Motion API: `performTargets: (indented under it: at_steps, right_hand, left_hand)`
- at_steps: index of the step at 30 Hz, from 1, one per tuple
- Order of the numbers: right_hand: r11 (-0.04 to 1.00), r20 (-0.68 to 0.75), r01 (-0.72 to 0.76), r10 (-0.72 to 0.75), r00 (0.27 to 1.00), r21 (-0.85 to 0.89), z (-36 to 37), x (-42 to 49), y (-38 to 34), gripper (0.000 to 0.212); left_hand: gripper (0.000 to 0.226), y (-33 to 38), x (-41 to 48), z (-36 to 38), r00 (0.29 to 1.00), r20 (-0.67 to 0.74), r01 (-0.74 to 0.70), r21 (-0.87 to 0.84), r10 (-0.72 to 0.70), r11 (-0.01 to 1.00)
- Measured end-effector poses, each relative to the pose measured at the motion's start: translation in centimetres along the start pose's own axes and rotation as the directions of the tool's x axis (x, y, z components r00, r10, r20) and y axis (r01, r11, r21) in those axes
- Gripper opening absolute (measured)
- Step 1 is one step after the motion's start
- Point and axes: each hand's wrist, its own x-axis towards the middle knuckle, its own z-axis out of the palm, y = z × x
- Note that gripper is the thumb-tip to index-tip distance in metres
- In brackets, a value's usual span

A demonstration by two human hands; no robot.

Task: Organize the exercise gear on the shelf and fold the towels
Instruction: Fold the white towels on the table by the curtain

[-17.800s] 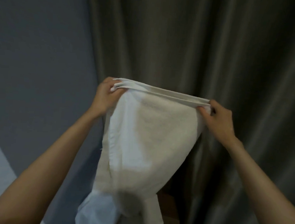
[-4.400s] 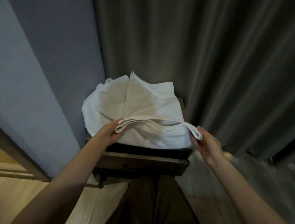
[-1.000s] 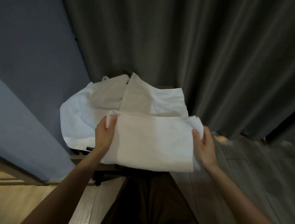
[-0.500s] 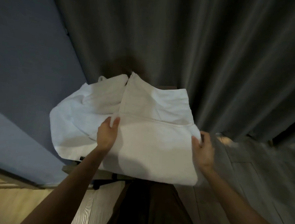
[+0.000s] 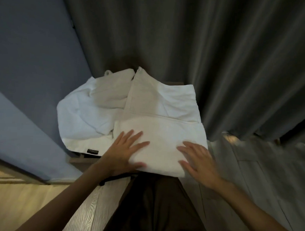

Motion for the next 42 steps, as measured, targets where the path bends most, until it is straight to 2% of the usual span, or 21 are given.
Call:
performTargets:
  at_steps: [2, 4, 6, 8, 12, 16, 19, 21, 24, 26, 29, 34, 37, 40, 42]
  right_hand:
    - [0.999, 0.185, 0.009, -0.003, 0.983, -0.031, 0.6, -2.1, 1.0, 0.073]
    - [0.994, 0.275, 0.01, 0.022, 0.961, -0.113, 0.9, -3.3, 1.9, 0.095]
    - [0.985, 0.263, -0.032, 0.077, 0.962, -0.17, 0.9, -3.6, 2.1, 0.109]
    - [0.978, 0.234, -0.062, 0.11, 0.966, -0.201, 0.8, -3.5, 1.5, 0.111]
    - [0.981, 0.232, -0.086, 0.125, 0.965, -0.171, 0.6, -3.4, 0.6, 0.104]
    - [0.991, 0.16, -0.099, 0.113, 0.981, -0.093, -1.6, -3.2, 0.2, 0.075]
    - [0.993, 0.024, -0.105, 0.104, 0.994, 0.048, -3.6, -2.9, -0.1, 0.059]
    - [0.975, -0.086, -0.138, 0.155, 0.984, 0.174, -4.9, -2.6, -0.3, 0.05]
    - [0.871, -0.23, -0.193, 0.323, 0.918, 0.451, -6.6, -1.9, -0.7, 0.046]
    - [0.797, -0.306, -0.165, 0.401, 0.863, 0.581, -7.4, -1.0, -1.0, 0.046]
    - [0.688, -0.322, -0.133, 0.49, 0.81, 0.713, -8.2, 0.8, -1.0, 0.045]
    - [0.565, -0.308, -0.164, 0.645, 0.7, 0.809, -8.7, 5.0, 0.5, 0.046]
    - [0.51, -0.284, -0.201, 0.716, 0.638, 0.836, -8.6, 8.0, 2.0, 0.048]
    - [0.454, -0.264, -0.223, 0.781, 0.566, 0.863, -8.2, 11.1, 3.8, 0.046]
    - [0.424, -0.254, -0.242, 0.818, 0.517, 0.873, -7.8, 13.2, 5.2, 0.045]
  left_hand:
    - [0.096, -0.7, -1.6, 1.2, 0.998, 0.057, -0.005, 0.111, -0.002, 0.994]
    - [0.098, -1.3, -2.2, 1.5, 0.997, 0.069, 0.019, 0.187, -0.033, 0.982]
    - [0.093, -1.2, -2.2, 1.6, 0.997, 0.038, 0.063, 0.179, -0.071, 0.982]
    - [0.087, -0.7, -2.0, 1.6, 0.995, 0.018, 0.091, 0.137, -0.094, 0.986]
    - [0.087, -0.8, -2.4, 0.6, 0.992, 0.048, 0.109, 0.107, -0.114, 0.988]
    - [0.077, -0.5, -3.1, -0.9, 0.984, 0.052, 0.166, 0.1, -0.172, 0.981]
    - [0.056, -0.7, -3.2, -2.0, 0.963, -0.057, 0.259, -0.073, -0.263, 0.963]
    - [0.038, -1.0, -3.0, -3.3, 0.933, -0.136, 0.298, -0.226, -0.333, 0.927]
    - [0.026, -1.7, -2.2, -6.1, 0.854, -0.249, 0.3, -0.482, -0.458, 0.823]
    - [0.03, -1.8, -1.2, -7.8, 0.788, -0.295, 0.288, -0.599, -0.54, 0.747]
    - [0.043, -1.5, 0.9, -9.3, 0.724, -0.312, 0.239, -0.724, -0.615, 0.648]
    - [0.069, -1.7, 5.5, -11.0, 0.644, -0.262, 0.227, -0.831, -0.719, 0.507]
    - [0.081, -3.0, 9.3, -11.7, 0.655, -0.212, 0.245, -0.849, -0.725, 0.469]
    - [0.073, -4.4, 13.9, -11.9, 0.628, -0.195, 0.279, -0.847, -0.753, 0.452]
    - [0.068, -5.3, 17.1, -11.6, 0.635, -0.199, 0.251, -0.861, -0.747, 0.443]
